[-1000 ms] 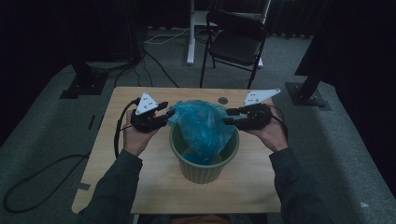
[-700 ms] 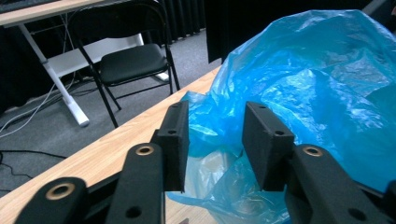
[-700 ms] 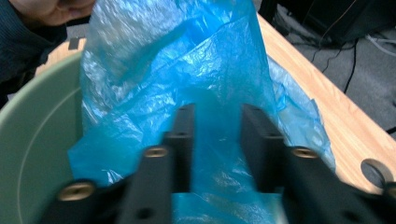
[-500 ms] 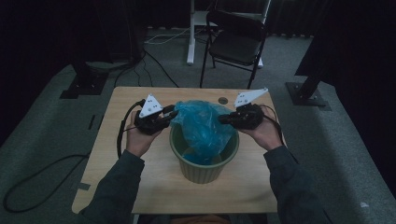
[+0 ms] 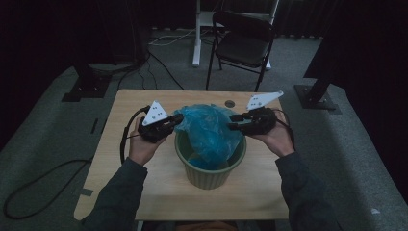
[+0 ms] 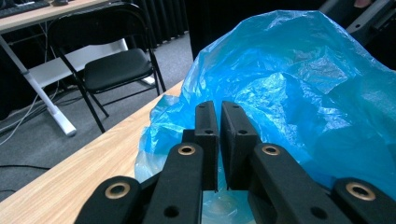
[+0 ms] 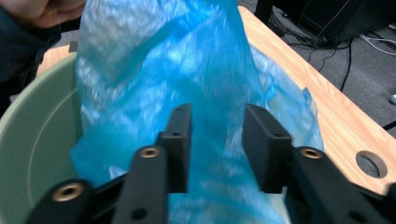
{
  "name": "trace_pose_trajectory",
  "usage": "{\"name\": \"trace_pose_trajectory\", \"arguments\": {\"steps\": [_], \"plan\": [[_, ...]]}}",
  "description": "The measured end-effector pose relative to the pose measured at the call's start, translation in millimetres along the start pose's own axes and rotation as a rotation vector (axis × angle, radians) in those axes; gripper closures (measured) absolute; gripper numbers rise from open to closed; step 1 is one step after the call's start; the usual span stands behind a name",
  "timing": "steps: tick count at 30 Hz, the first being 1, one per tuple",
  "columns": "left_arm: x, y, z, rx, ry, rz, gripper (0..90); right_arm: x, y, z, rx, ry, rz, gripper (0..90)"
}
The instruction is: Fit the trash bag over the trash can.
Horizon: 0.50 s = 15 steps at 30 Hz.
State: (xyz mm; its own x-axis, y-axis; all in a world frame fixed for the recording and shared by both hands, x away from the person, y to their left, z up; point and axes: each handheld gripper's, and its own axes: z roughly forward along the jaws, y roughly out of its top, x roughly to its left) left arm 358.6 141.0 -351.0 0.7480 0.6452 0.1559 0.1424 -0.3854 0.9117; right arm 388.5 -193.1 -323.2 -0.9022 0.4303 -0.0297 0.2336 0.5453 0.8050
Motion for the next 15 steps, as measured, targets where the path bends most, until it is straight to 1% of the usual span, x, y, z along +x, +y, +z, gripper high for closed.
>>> {"name": "trace_pose_trajectory", "arguments": {"steps": [1,2,3,4,5,7,8,11,14,15], "plan": [[0.0,0.0,0.0,0.000,0.000,0.000,84.9,0.0,0.0,0.0,0.000,0.000,0.000,60.4],[-1.0,0.2,0.4,0.001,0.001,0.008,84.7,-0.4,4.5,4.7,0.003,0.010,0.002,57.1],[-1.0,0.2,0.4,0.001,0.001,0.008,84.5,-0.4,4.5,4.7,0.003,0.010,0.002,57.1],[-1.7,0.1,0.3,0.002,0.002,0.011,84.5,-0.7,6.9,9.2,0.014,0.020,0.001,57.4],[-1.9,-0.1,0.1,0.002,0.004,0.013,84.2,-0.7,8.7,15.2,0.040,0.007,0.000,68.7],[-1.5,-1.1,-1.1,0.000,0.006,0.010,84.1,-0.3,8.1,18.3,0.051,0.012,-0.004,87.7],[-1.0,-1.6,-1.9,0.001,0.008,0.011,84.0,0.5,7.1,18.2,0.050,0.015,-0.013,90.0],[0.8,-4.5,-4.7,0.005,0.011,0.006,84.2,5.1,2.5,15.0,0.058,0.015,-0.033,90.0],[1.6,-8.1,-7.2,0.009,0.011,0.003,84.4,8.5,-3.7,7.8,0.054,0.017,-0.044,90.0],[1.6,-8.1,-7.2,0.009,0.011,0.003,84.4,8.5,-3.7,7.8,0.054,0.017,-0.044,90.0]]}}
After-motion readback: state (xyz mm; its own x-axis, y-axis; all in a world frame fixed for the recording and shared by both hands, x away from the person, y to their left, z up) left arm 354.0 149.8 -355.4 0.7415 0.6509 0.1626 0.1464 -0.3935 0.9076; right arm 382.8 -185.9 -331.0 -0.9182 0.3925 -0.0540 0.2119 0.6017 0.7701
